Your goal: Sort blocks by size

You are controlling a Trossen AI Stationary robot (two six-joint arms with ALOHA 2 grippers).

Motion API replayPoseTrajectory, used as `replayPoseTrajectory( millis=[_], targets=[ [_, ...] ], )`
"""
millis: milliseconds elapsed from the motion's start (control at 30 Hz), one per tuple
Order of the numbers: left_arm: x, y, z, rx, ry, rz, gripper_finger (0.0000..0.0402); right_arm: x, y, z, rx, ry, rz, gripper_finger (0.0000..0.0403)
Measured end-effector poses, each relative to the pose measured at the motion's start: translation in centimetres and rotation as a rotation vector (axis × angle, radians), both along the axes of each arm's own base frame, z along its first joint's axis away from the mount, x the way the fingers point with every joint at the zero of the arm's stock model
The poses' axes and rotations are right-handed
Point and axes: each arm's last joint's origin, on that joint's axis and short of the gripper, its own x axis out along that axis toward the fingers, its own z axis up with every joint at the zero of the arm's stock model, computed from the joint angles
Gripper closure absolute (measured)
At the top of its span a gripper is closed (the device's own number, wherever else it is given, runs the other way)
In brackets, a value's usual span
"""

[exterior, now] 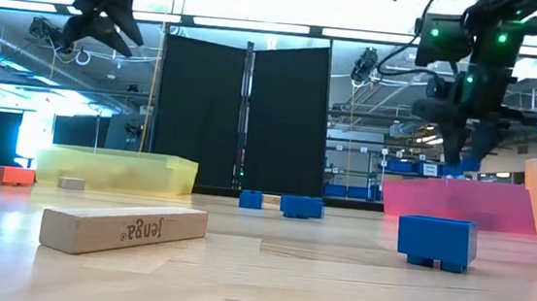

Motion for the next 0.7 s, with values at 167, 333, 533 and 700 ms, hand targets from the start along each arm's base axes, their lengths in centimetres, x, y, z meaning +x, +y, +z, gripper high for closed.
replayPoseTrajectory(
  millis=[167,333,533,700],
  targets=[
    [0.4,0.4,0.7,0.065,-0.071,0.0,0.0207,-0.3,-0.2,-0.1,-0.002,0.037,0.061,0.0078],
    [0.7,0.6,1.3,0.105,-0.128,0.006,0.0207,-0.1,-0.3,0.7,-0.022,0.032,0.12,0.002],
    [0.7,0.7,1.3,0.129,-0.116,-0.012,0.0207,-0.1,-0.4,1.7,-0.067,0.021,0.16,0.0019],
    [1.1,0.3,1.3,0.149,-0.097,-0.06,0.0214,-0.2,-0.4,1.8,-0.075,0.033,0.192,0.0037]
  ],
)
